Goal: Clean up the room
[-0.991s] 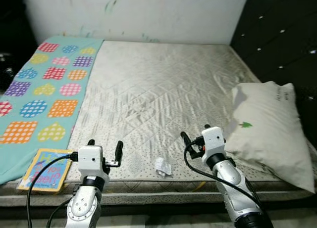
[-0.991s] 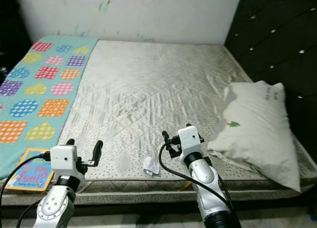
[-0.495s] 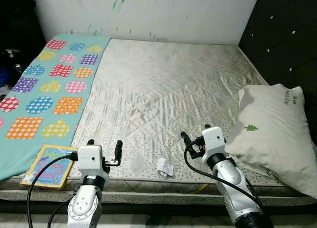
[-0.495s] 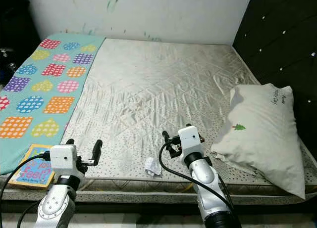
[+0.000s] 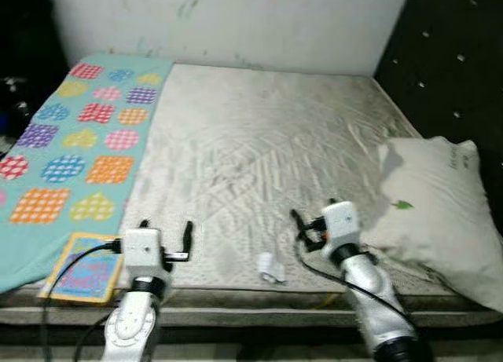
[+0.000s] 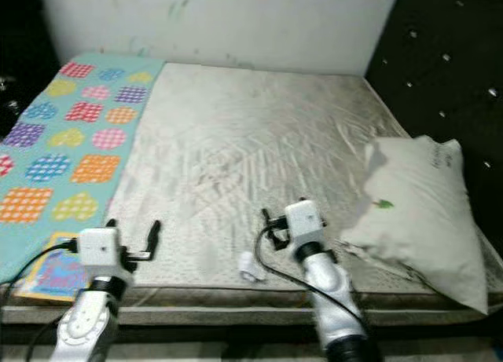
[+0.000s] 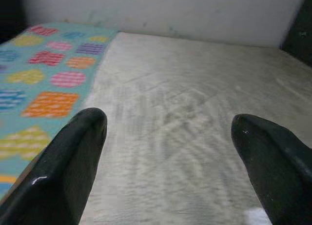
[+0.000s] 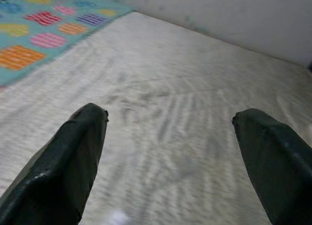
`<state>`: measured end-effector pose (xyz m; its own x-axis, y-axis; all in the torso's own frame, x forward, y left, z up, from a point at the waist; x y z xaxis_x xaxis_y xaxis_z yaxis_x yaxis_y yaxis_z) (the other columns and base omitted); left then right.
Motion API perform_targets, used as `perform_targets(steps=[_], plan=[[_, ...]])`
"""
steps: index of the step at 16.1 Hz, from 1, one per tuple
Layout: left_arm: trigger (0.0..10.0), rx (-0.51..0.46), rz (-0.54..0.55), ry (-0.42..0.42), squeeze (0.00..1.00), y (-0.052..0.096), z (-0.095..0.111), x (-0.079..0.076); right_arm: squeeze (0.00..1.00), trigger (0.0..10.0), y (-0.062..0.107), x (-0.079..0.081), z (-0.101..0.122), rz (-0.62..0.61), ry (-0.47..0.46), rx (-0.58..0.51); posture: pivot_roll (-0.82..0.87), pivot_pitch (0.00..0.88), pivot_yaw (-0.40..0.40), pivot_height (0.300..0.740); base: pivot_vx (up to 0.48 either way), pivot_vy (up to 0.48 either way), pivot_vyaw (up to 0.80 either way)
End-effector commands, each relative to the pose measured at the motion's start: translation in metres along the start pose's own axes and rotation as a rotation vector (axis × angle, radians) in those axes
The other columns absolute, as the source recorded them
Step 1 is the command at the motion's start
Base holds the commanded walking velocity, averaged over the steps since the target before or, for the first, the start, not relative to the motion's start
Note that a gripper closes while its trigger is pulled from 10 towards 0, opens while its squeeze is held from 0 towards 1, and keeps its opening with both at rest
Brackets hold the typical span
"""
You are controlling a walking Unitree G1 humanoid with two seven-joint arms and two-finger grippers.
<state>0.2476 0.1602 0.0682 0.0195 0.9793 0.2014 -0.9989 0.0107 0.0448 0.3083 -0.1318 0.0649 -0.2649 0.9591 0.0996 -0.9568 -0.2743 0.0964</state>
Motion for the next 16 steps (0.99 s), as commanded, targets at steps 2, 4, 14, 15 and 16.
perform_targets(steps=[2,4,14,15,16], plan=[[10.0,0.004,-0.008,0.0,0.0,-0.0002,0.0004,-0.0019,0.0,10.0,0.0015,-0.0078,0.0009,-0.022,0.008,0.005,0.01,0.0,-0.061,0.74,0.0,0.187,0.0],[10.0,-0.003,-0.003,-0.013,0.0,-0.0002,0.0012,-0.0015,0.0,10.0,0.0014,-0.0078,0.0008,-0.022,0.008,0.005,0.01,0.0,-0.061,0.74,0.0,0.0,0.0],[10.0,-0.034,-0.038,0.022,0.0,0.0016,0.0049,-0.0036,0.0,10.0,0.0003,-0.0075,0.0011,-0.015,0.007,0.007,0.02,0.0,-0.061,0.74,0.0,0.0,-0.17],[10.0,-0.034,-0.038,0.023,0.0,0.0016,0.005,-0.0035,0.0,10.0,0.0001,-0.0073,0.0012,-0.013,0.008,0.007,0.02,0.0,-0.061,0.74,0.0,0.0,0.0],[10.0,-0.033,-0.036,0.022,0.0,0.0017,0.0049,-0.0034,0.0,10.0,0.0001,-0.0073,0.0012,-0.013,0.009,0.007,0.02,0.0,-0.061,0.74,0.0,0.0,0.0]])
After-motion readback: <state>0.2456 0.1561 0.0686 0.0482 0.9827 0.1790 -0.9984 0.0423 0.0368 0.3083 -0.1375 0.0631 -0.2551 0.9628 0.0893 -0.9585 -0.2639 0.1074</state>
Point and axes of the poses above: a point about 5 cm out from each wrist's last joint towards the gripper, its own y axis pointing back from the gripper into the wrist, its own z axis along the axis of the wrist's last joint, x = y × z, the point moved 1 cm from there along -y, pointing out of the wrist towards the gripper, and after that the axes turned 14 degrees about -y, right-handed, at the moved point
